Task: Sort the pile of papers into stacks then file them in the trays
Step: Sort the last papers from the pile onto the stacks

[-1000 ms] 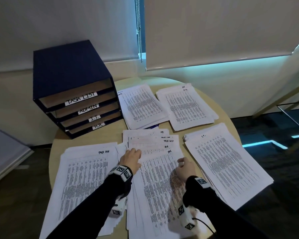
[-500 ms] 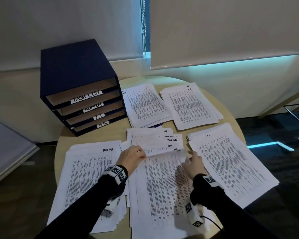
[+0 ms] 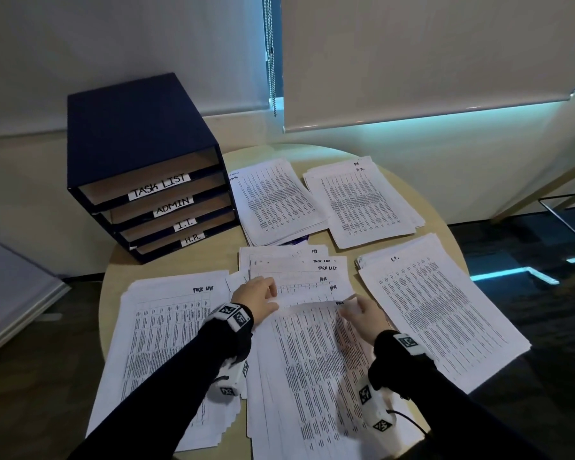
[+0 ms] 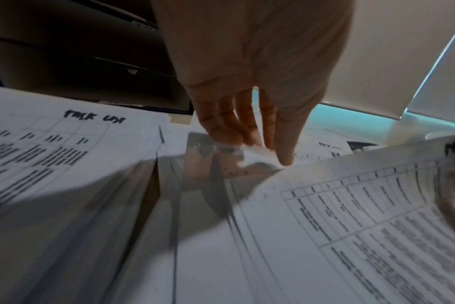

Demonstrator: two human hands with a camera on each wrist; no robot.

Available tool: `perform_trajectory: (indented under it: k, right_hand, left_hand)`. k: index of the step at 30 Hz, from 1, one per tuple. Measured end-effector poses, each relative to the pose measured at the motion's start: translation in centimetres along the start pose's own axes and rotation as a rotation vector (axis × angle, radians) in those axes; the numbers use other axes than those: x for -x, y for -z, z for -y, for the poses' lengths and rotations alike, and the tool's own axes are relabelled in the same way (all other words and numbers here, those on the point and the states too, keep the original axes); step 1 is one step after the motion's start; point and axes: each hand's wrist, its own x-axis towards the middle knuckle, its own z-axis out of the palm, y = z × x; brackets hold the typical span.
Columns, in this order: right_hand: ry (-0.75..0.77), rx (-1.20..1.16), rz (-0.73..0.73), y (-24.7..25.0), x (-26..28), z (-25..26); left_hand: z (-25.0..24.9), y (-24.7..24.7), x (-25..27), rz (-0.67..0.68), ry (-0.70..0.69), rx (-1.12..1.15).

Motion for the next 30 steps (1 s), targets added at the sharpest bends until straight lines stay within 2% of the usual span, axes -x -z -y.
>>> perform_trajectory:
  k: [6,10,14,18,23,27,30]
  right_hand:
    - [-0.099,0.002,-0.003,0.1,-0.3,0.7]
    - [-0.083,0.089,-0.048,0.4,-0.6,0.5]
    - [-0.045,0.052,-0.069,0.3,-0.3,0.5]
    - [-0.013,0.057,-0.167,-0.2,0.5,1.1]
    - [0.113,0.178,-0.164,-0.7,1.7,1.5]
    - [0.185,0.226,-0.167,-1.1,2.3,1.8]
    - [0.21,0.176,-0.173,-1.1,1.9,1.8]
  left_hand:
    - [-0.8,0.7,-0.3,-0.007,-0.095,-0.101]
    - [-0.7,1.0,-0.1,-0.019,-0.176,-0.144]
    - [-0.8,1.3,0.3,-0.036,-0.216,-0.223]
    - [-0.5,1.5,0.5,-0.004,-0.147,-0.106]
    - [0.0,1.3,0.6,-0.017,-0.045,0.063]
    - [0.4,0.9,0.7,-0.022,-0.029,0.111]
    - [0.8,0.7,0.9,-0.039,-0.037,0.186]
